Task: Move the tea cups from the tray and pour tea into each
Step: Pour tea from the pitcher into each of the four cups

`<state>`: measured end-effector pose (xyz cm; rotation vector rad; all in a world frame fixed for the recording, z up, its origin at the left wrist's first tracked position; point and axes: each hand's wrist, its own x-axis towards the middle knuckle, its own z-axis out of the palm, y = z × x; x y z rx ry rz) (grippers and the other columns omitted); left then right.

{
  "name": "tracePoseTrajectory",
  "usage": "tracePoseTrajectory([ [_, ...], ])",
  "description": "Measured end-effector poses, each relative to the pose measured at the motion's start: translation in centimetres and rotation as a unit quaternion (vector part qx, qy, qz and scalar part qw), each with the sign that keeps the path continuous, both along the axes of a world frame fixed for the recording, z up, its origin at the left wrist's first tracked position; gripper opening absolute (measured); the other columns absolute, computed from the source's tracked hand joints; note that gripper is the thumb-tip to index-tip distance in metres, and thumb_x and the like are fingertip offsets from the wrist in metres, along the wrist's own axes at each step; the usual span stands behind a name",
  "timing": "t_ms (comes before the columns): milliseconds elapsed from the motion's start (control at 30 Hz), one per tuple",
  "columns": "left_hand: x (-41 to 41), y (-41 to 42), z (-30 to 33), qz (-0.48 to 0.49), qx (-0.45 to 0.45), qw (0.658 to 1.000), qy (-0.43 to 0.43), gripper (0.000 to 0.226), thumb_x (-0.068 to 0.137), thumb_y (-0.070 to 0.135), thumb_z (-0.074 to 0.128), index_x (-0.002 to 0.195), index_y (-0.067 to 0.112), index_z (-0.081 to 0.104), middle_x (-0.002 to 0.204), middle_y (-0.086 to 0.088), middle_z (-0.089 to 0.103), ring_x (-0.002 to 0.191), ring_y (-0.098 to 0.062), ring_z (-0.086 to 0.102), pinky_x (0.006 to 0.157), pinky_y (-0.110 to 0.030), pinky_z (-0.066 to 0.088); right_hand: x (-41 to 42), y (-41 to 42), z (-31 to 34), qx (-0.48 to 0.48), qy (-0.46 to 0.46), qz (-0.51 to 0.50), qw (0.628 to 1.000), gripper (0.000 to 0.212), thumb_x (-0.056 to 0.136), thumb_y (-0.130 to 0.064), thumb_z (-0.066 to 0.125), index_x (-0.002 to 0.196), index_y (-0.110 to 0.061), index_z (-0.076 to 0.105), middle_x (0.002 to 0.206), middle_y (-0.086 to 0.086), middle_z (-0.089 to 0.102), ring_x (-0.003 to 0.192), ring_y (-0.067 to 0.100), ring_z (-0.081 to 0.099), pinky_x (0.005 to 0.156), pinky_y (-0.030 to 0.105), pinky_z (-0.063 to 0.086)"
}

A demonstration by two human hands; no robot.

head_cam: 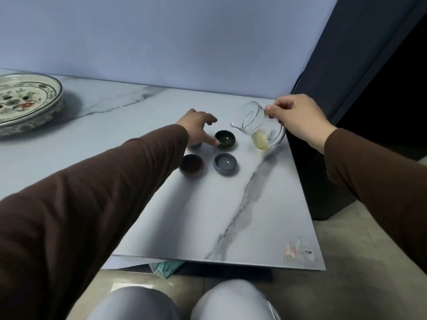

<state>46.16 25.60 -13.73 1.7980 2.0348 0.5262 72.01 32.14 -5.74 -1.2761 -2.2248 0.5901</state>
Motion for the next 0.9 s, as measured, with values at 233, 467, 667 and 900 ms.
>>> tracePoseTrajectory([
  [233, 0.3, 2.9, -1.4, -0.005, -0.058, 0.998, -0.006, 0.08, 0.065, 0.049, 0.082, 0.137, 0.03, 0.052, 0.128, 0.012, 0.06, 0.129, -0.015, 0.037, 0.105, -0.036, 0.039, -1.3, 1.7, 0.1, 0.095, -0.114, 0.031, 0.988, 0.027, 0.089, -0.047, 0.059, 0.08, -0.023, 0.068, 0.076, -0.004, 0.065, 0.077, 0.02, 0.056, 0.065, 0.028, 0.034],
  [467, 0.6, 3.7, -2.3, -0.01, -0.054, 0.998, -0.014, 0.068, 0.064, 0.047, 0.083, 0.127, 0.03, 0.061, 0.126, -0.003, 0.059, 0.121, -0.022, 0.05, 0.104, -0.041, 0.044, -3.3, 2.3, 0.1, 0.158, -0.196, 0.072, 0.965, 0.027, 0.092, -0.043, 0.057, 0.08, -0.02, 0.063, 0.071, -0.004, 0.057, 0.075, 0.023, 0.051, 0.067, 0.03, 0.032],
  [667, 0.8, 3.6, -2.3, -0.006, -0.056, 0.998, -0.018, 0.057, 0.063, 0.047, 0.083, 0.116, 0.034, 0.067, 0.121, -0.004, 0.059, 0.113, -0.026, 0.055, 0.099, -0.041, 0.048, -4.8, 1.8, 0.3, 0.194, -0.242, 0.107, 0.945, 0.027, 0.094, -0.042, 0.055, 0.076, -0.022, 0.053, 0.073, 0.0, 0.053, 0.075, 0.027, 0.047, 0.065, 0.031, 0.029],
  [900, 1.1, 3.3, -2.0, -0.002, -0.06, 0.998, 0.004, 0.055, 0.062, 0.051, 0.08, 0.114, 0.036, 0.067, 0.119, -0.004, 0.058, 0.111, -0.026, 0.055, 0.1, -0.04, 0.047, -6.1, 0.7, 1.1, 0.222, -0.275, 0.127, 0.927, 0.026, 0.094, -0.042, 0.054, 0.079, -0.022, 0.051, 0.079, 0.002, 0.054, 0.079, 0.029, 0.048, 0.068, 0.033, 0.035],
])
